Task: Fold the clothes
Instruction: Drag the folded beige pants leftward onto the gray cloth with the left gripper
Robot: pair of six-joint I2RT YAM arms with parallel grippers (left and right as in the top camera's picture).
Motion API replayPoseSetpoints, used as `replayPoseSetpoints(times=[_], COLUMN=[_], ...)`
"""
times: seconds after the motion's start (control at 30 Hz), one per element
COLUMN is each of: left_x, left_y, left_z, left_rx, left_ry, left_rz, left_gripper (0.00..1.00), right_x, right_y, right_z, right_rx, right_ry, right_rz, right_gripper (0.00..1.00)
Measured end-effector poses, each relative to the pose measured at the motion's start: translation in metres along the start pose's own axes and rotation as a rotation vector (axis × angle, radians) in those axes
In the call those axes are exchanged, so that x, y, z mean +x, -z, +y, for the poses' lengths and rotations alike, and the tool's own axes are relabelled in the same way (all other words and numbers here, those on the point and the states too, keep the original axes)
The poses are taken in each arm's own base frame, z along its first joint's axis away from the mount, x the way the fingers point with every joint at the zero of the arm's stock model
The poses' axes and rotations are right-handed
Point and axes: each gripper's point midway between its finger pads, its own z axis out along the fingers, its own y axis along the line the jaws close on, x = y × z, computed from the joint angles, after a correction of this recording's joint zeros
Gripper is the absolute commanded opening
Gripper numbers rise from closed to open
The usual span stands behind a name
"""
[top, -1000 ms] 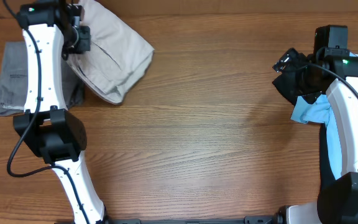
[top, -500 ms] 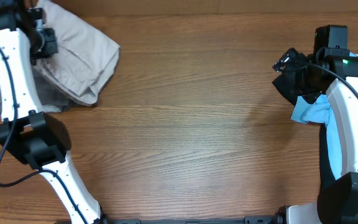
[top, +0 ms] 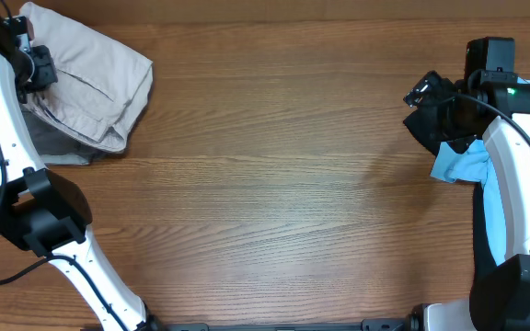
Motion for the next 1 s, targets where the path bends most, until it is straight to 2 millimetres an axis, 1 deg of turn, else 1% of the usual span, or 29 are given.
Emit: replayPoseSetpoints(times=[0.1,0.2,0.43,0.57,0.7,0.8,0.93,1.0], left_x=[0.0,0.0,-0.007,-0.013,-0.023,-0.029,-0.028,-0.027], left_y=[0.0,0.001,0.006,0.012,0.023,0.029,0.029,0.027], left_z=[0.006,0.007,-0.005,-0.011,-0.014,-0.011,-0.001,0.007], left_rx=[0.006,0.061,0.235,0.277,0.295,0.297,0.267,0.231], left_ry=[0.027,0.056,0.096,0.095,0.086,0.086,0.098,0.105], left_rz=[-0.002,-0.01,-0.048,-0.071,-0.113,-0.14,-0.141,-0.136], left_gripper=[0.04,0.04,0.04,0.05,0.04,0.04,0.04,0.08], right_x=[0.0,0.0,0.0,0.0,0.0,0.0,0.0,0.0], right_y=[0.0,0.0,0.0,0.0,0.0,0.0,0.0,0.0], right_z=[0.0,0.0,0.0,0.0,0.0,0.0,0.0,0.0], right_rx=[0.0,0.0,0.0,0.0,0.0,0.0,0.0,0.0], right_ry=[0.0,0.0,0.0,0.0,0.001,0.001,0.0,0.0], right_rz=[0.0,0.0,0.0,0.0,0.0,0.0,0.0,0.0], right_gripper=[1.0,1.0,1.0,1.0,1.0,1.0,1.0,1.0])
